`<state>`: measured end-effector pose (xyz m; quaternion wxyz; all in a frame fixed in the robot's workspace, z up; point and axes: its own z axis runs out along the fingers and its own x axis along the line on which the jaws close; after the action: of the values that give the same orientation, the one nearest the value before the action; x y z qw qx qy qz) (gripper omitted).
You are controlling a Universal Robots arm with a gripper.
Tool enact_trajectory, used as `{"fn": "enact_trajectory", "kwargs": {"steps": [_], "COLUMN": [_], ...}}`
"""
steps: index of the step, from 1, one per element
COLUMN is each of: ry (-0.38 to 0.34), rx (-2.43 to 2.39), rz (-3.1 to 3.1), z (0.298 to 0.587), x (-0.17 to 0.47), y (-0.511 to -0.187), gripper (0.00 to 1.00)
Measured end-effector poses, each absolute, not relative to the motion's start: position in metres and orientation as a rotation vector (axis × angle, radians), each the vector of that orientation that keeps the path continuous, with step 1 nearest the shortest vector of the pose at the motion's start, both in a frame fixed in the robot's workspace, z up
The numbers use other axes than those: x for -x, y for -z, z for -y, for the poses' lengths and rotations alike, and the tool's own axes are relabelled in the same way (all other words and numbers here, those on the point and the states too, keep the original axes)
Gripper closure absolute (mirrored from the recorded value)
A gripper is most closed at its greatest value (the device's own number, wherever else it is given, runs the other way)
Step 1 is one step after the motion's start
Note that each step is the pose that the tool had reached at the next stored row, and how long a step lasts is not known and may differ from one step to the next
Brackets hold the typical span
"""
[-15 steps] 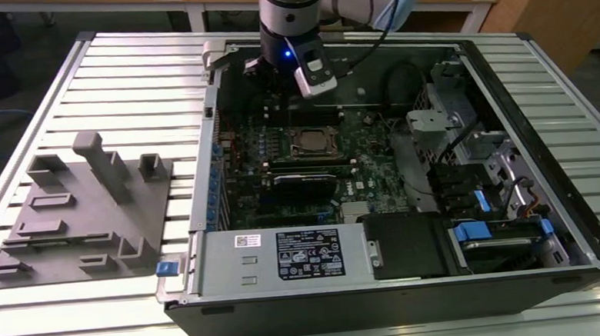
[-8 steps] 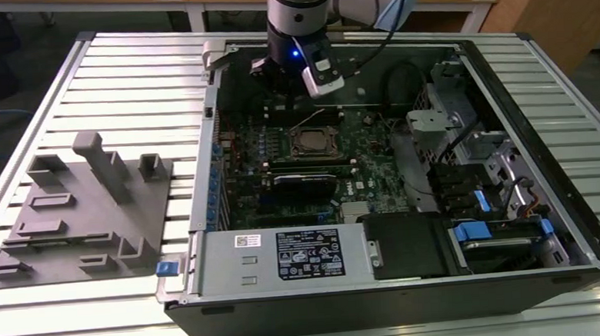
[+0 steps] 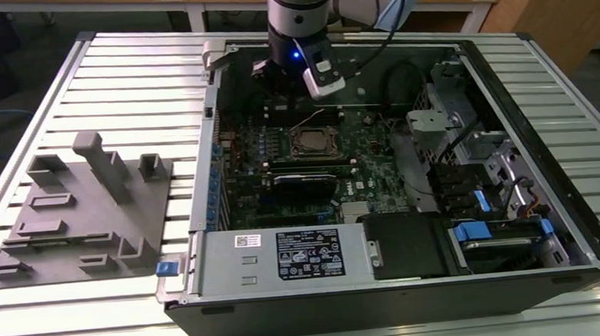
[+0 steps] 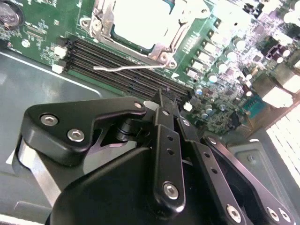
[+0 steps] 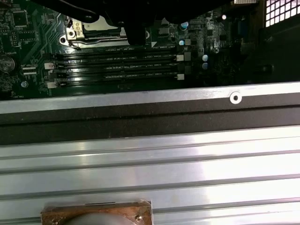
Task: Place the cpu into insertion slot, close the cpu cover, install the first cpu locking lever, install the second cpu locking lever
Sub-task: 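Install the first cpu locking lever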
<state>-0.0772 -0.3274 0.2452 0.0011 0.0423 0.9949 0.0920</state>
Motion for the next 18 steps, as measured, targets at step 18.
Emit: {"fn": "enact_trajectory", "kwargs": {"steps": [18], "ry": [-0.288], "rx": [-0.132], "rz": [-3.12], "z": [0.3255], "x": [0.0772], "y": [-0.2442], "gripper": [0.89]}}
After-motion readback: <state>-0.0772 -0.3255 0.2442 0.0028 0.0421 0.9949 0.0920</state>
